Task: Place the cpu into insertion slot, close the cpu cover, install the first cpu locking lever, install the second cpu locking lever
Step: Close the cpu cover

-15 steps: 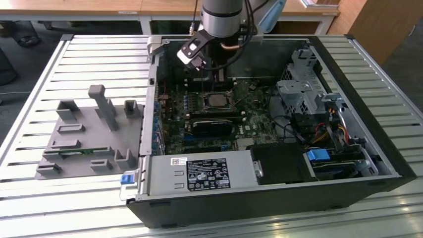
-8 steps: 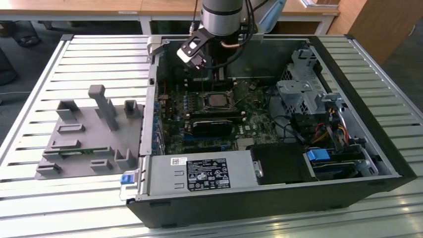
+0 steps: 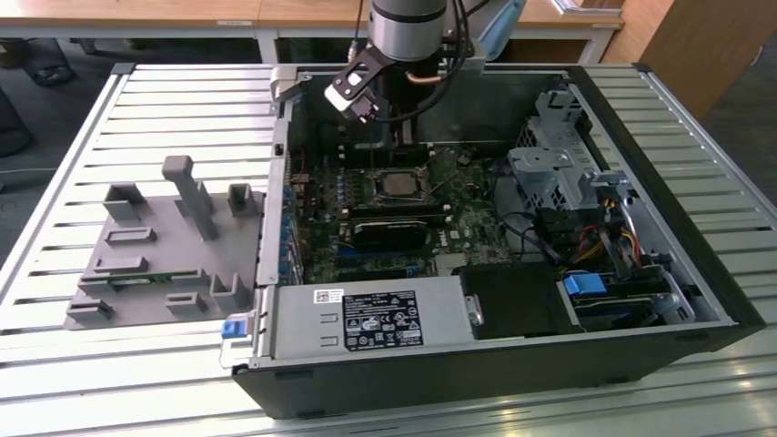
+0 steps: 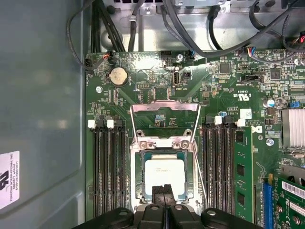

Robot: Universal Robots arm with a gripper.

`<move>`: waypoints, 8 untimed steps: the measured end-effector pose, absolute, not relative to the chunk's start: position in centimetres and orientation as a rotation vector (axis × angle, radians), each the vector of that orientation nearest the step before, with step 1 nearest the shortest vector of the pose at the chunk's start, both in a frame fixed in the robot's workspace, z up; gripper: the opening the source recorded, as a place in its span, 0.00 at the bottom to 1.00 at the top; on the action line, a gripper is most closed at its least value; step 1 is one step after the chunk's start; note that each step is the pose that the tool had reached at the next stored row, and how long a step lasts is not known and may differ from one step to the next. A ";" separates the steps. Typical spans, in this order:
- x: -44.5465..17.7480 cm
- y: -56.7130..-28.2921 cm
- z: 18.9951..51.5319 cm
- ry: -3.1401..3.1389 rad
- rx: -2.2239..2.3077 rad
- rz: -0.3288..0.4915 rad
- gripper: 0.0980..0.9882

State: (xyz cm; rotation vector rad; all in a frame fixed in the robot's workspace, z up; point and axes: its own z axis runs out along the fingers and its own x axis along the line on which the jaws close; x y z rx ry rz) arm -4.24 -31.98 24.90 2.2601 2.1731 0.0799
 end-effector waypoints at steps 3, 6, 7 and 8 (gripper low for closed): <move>-4.2 -32.0 25.1 2.173 2.260 0.080 0.01; -4.2 -32.0 25.3 2.173 2.260 0.080 0.01; -4.2 -32.0 25.3 2.174 2.260 0.079 0.01; -4.2 -32.0 25.4 2.174 2.261 0.079 0.01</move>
